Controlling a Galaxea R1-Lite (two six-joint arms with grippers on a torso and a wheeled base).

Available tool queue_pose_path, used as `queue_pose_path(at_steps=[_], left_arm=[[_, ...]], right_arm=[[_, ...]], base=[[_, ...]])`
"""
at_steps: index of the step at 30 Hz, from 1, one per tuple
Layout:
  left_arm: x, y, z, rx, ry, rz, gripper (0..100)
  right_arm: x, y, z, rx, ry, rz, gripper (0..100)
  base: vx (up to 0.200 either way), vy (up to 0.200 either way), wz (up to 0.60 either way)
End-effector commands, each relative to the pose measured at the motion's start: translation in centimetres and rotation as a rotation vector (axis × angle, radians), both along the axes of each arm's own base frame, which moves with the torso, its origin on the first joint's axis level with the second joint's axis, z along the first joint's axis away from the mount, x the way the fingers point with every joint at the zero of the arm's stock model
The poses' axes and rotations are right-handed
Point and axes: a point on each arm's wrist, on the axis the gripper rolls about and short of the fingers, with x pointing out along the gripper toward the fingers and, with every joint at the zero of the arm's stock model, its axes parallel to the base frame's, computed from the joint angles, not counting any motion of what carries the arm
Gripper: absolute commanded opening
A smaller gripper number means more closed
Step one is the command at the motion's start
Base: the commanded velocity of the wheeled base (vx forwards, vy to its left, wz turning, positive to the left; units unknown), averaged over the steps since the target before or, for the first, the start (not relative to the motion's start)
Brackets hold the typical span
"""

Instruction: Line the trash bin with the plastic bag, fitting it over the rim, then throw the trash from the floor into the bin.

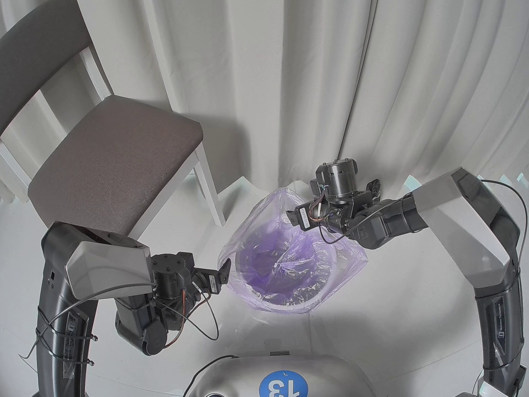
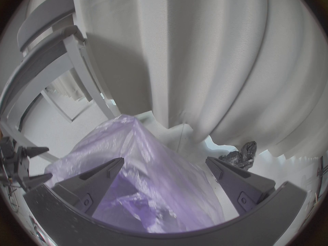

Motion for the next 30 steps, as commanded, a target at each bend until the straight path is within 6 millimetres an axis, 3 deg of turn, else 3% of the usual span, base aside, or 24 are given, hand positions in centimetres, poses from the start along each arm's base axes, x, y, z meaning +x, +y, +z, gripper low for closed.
queue_pose_path(at_steps=[1,9,18,23,30], left_arm=[[-0.1,-0.1,0.5,-0.010,-0.021,-0.004,100],[-2.2,-0.8,2.7,-0.016,-0.033,-0.049,100],[-2.3,-1.5,4.6,0.079,-0.128,-0.107,100],[-0.1,-2.9,6.9,0.134,-0.288,-0.173,100],[2.7,-4.7,7.0,0.152,-0.341,-0.201,100]], right_arm=[[-3.3,-2.0,3.7,0.005,-0.074,0.016,100],[-7.1,-4.2,3.6,-0.053,-0.119,0.042,100],[-10.6,-4.8,1.6,-0.007,-0.266,0.067,100],[-11.4,-5.0,0.6,0.011,-0.409,0.073,100],[-10.8,-5.5,-1.5,0.010,-0.421,0.068,100]], base=[[0.000,0.000,0.00],[0.000,0.000,0.00],[0.000,0.000,0.00],[0.000,0.000,0.00],[0.000,0.000,0.00]])
